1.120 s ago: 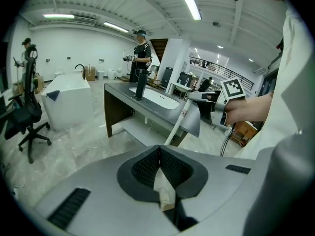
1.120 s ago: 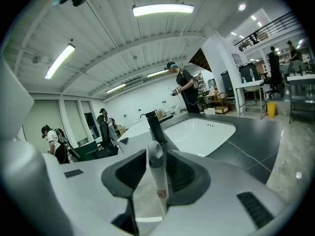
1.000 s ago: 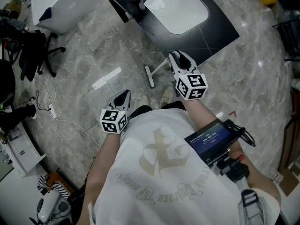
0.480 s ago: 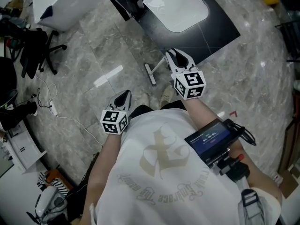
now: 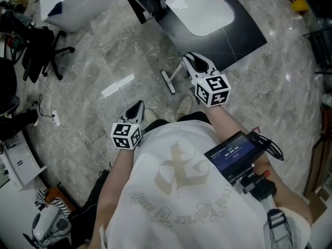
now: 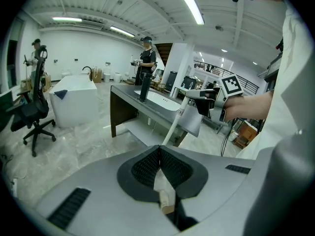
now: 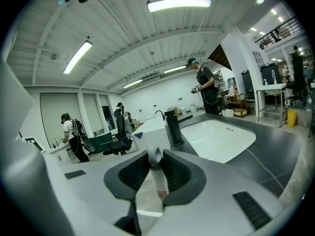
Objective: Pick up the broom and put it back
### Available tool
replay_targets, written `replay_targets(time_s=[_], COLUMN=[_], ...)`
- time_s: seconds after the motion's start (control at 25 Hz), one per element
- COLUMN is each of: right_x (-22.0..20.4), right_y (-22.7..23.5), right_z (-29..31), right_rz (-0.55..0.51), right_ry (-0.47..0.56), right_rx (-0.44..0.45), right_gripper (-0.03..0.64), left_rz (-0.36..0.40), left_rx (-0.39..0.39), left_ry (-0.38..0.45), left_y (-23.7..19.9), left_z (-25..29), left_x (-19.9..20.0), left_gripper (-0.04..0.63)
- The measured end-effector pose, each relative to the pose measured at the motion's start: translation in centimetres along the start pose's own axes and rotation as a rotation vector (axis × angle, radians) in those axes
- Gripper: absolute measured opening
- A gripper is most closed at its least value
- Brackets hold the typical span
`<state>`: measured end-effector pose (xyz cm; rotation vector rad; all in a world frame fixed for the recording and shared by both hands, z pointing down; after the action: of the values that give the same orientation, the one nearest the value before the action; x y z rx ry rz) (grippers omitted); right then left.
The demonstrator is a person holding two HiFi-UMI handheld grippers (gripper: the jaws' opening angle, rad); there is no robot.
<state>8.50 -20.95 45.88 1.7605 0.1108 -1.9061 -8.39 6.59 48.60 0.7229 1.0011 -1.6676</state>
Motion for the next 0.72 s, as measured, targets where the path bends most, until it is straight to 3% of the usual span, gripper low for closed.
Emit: replay_targets(time_s=[0.24,0.72], right_x=[-0.3,1.1], right_y=[-3.8,-6.2], right_z=[-0.5,0.4], right_rz=[-0.019,-0.061], right_ry=[-0.013,-0.038], right_rx=[-0.003,0.071], right_gripper=[0.094,0.094], left_rz=[-0.014,-0.046], left_rx=[-0.006,0.005], left_ry=[0.050,0.096], left_y=[-3.2,-5.5], left_z=[-3.3,-5.0], left_x=[-0.8,-2.1], left_gripper=[0.012,0.012])
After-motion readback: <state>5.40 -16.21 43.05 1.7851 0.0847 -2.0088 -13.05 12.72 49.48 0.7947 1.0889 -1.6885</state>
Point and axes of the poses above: the fingertips, and each gripper's own axes: z forward along the fingers, y to its right, x out of its top, the point moved 10 cm from there along -z, backward along the fingers, and after that the axes turned 13 degrees about y, right-handed, at the moved point
